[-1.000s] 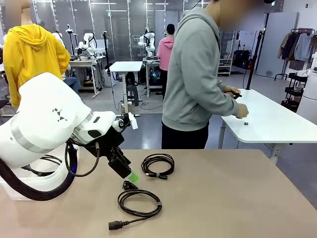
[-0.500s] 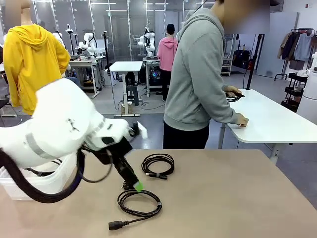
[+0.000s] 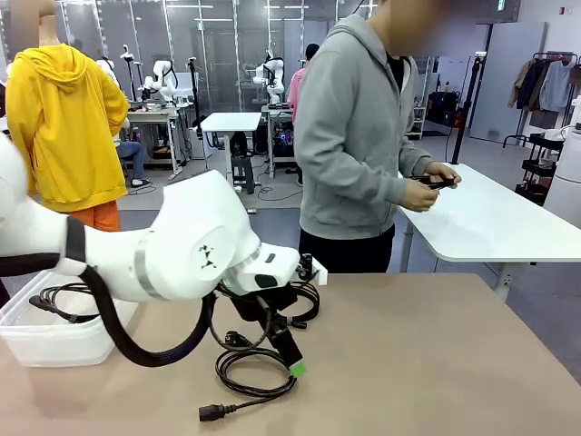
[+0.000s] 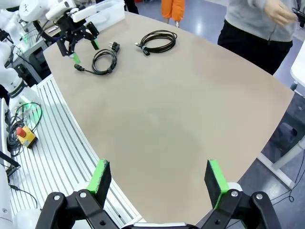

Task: Organize and store the cables.
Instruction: Place the Power Cable into the Organizing box.

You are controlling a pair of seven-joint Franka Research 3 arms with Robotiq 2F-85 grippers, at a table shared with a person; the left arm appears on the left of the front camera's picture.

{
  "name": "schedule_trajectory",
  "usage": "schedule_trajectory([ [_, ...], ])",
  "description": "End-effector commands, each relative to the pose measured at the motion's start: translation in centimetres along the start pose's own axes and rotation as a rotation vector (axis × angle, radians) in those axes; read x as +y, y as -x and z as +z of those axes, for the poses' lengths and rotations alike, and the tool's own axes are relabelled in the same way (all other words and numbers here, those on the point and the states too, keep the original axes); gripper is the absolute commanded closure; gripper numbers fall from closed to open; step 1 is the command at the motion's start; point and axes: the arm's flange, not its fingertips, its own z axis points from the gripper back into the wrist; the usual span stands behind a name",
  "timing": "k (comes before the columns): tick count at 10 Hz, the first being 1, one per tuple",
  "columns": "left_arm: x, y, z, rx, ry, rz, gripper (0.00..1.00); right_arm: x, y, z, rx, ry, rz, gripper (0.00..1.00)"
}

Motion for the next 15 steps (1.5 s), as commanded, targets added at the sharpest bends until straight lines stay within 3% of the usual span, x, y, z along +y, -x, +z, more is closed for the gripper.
schedule_trajectory([
  [1, 0.6, -2.0, -0.3, 0.053, -0.038, 0.036, 0.0, -0.1, -0.2, 0.2, -0.012, -0.003, 0.022, 0.0],
  [4, 0.1, -4.0, -0.1, 0.169, -0.083, 0.14, 0.0, -0.1, -0.2, 0.2, -0.012, -0.003, 0.022, 0.0],
  [5, -0.1, -4.8, -0.2, 0.218, -0.152, 0.211, 0.0, -0.1, -0.2, 0.2, -0.012, -0.003, 0.022, 0.0],
  [7, 0.7, -6.4, -1.6, 0.188, -0.101, 0.515, 0.0, -0.1, -0.2, 0.2, -0.012, -0.003, 0.022, 0.0],
  [9, 1.0, -7.5, -3.0, 0.204, -0.179, 0.655, 0.0, -0.1, -0.2, 0.2, -0.012, -0.003, 0.022, 0.0],
  [10, 1.4, -7.5, -3.8, 0.206, -0.295, 0.77, 0.0, -0.1, -0.2, 0.2, -0.012, -0.003, 0.022, 0.0],
  [12, 1.2, -7.6, -5.4, 0.302, -0.319, 0.795, 0.0, -0.1, -0.2, 0.2, -0.012, -0.003, 0.022, 0.0],
  [15, 0.9, -7.1, -5.1, 0.3, -0.349, 0.834, 0.0, -0.1, -0.2, 0.2, -0.012, -0.003, 0.022, 0.0],
])
